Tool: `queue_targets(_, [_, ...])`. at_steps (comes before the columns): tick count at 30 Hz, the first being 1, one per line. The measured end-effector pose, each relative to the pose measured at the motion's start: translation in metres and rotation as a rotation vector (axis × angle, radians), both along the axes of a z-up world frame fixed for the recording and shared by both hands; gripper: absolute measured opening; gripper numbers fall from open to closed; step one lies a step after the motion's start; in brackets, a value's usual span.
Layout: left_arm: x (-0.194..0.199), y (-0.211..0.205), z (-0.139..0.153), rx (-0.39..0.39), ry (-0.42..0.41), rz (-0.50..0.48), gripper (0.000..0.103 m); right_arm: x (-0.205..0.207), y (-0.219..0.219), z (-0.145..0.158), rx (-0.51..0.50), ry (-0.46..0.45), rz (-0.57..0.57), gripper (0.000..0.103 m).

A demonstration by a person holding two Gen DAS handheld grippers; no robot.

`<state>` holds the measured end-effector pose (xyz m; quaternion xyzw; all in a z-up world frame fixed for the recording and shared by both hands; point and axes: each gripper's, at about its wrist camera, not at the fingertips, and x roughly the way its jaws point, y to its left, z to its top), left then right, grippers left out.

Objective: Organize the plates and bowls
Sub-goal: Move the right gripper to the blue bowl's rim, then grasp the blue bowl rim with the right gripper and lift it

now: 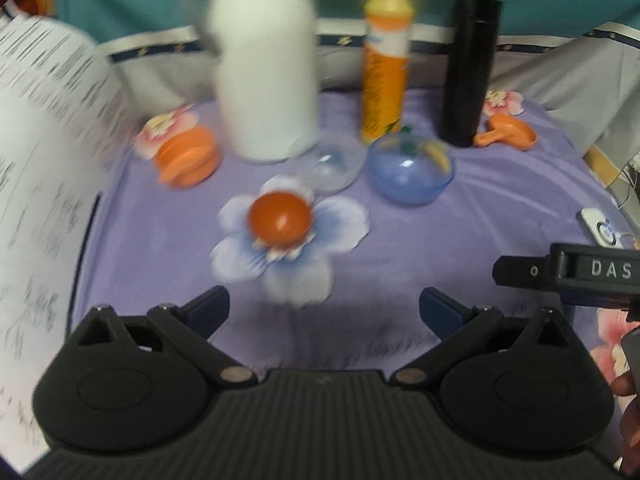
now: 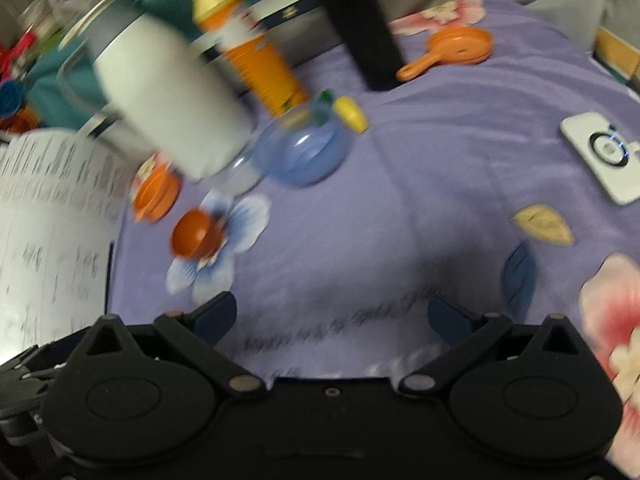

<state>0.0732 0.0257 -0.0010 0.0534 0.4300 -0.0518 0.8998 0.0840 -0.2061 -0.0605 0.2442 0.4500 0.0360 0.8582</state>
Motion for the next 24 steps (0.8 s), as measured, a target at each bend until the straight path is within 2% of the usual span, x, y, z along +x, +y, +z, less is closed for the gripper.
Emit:
queue_targets(6, [0.042, -0.030, -0.008, -0.017, -0.007, -0.018, 0.103, 0.046, -0.033, 0.001, 0.021, -0.026, -0.049, 0.103])
queue_targets(11, [0.072, -0.040, -0.021, -0.022, 0.005, -0.011, 0.103, 0.084, -0.040, 0.000, 0.051, -0.045, -0.064, 0.103])
queue_targets(13, [0.081, -0.041, -0.024, -0.028, 0.008, -0.006, 0.103, 0.098, -0.040, 0.000, 0.064, -0.065, -0.060, 0.099])
queue_targets(19, [0.101, -0.043, -0.032, -0.051, 0.018, 0.004, 0.103, 0.140, -0.031, -0.018, 0.070, -0.054, -0.042, 0.068])
queue_targets(21, [0.106, -0.044, -0.035, -0.052, 0.017, 0.004, 0.103, 0.148, -0.025, -0.024, 0.072, -0.041, -0.015, 0.050])
queue_targets(24, [0.111, -0.047, -0.038, -0.062, 0.037, 0.006, 0.103, 0.158, -0.018, -0.034, 0.050, -0.029, 0.017, 0.038])
